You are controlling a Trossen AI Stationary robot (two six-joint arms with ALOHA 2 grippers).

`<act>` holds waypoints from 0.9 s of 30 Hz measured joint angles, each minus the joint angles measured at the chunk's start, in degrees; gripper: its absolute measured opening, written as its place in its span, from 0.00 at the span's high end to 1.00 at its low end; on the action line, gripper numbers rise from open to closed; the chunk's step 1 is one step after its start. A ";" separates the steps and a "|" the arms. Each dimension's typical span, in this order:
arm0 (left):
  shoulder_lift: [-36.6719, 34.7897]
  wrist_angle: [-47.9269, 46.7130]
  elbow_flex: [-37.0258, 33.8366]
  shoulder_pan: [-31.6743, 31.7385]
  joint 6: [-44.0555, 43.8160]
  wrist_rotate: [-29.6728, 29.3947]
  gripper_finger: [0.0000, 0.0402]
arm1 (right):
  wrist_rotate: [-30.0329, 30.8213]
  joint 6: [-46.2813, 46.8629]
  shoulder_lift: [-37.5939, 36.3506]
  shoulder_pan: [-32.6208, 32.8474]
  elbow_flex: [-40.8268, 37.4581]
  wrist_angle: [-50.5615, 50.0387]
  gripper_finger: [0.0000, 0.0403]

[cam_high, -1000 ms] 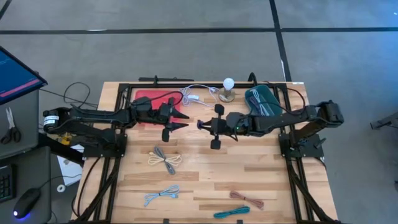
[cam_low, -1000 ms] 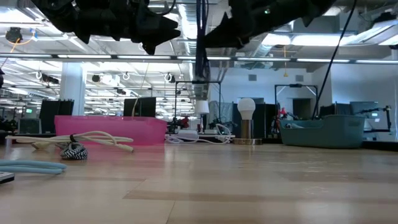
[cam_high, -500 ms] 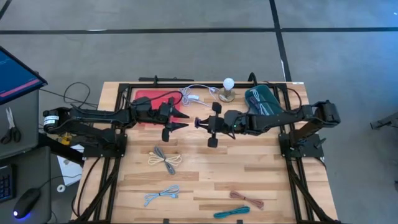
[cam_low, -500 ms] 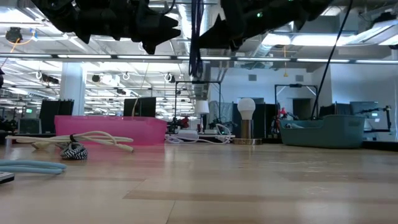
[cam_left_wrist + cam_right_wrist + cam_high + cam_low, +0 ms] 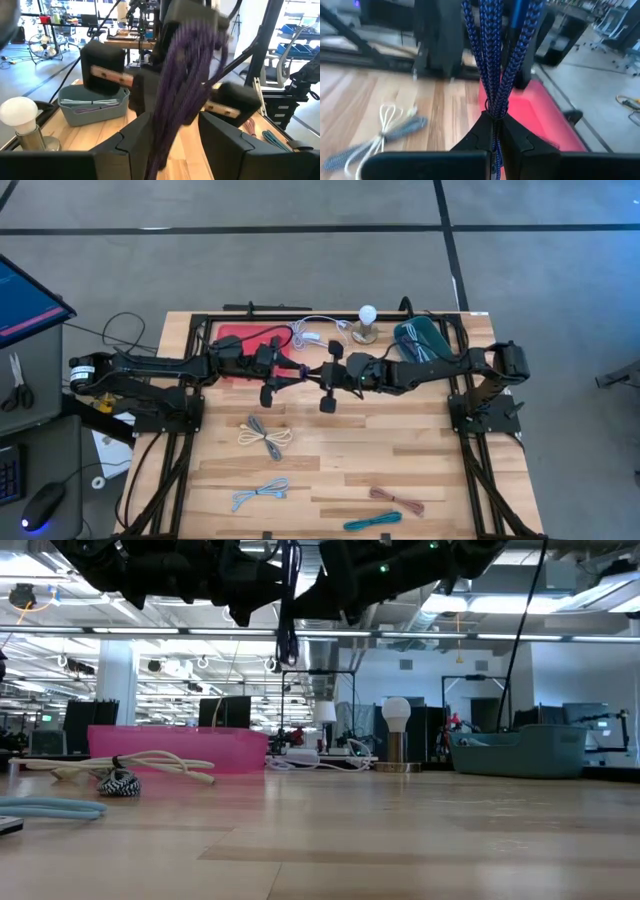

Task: Pick & Place USB Port
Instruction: Put the black and violet charger cable into the pink bin

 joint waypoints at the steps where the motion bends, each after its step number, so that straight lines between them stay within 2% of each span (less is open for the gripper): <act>1: 0.00 0.06 0.00 0.00 0.01 -0.03 0.59 | 0.00 0.10 0.37 -0.05 0.48 0.41 0.99; 14: -0.02 0.76 0.00 0.00 0.02 -0.02 0.66 | -1.14 1.00 2.52 -0.29 0.89 1.51 0.99; 18: -0.02 0.72 0.00 0.02 0.02 -0.04 0.73 | -1.16 1.02 2.52 -0.29 0.89 1.61 0.99; 25: -0.02 0.72 0.00 0.04 0.04 -0.16 0.92 | -1.29 1.02 2.50 -0.25 0.89 1.65 0.99; 27: -0.02 0.70 0.00 0.04 0.07 -0.16 0.94 | -1.29 1.00 2.50 -0.25 0.87 1.65 0.98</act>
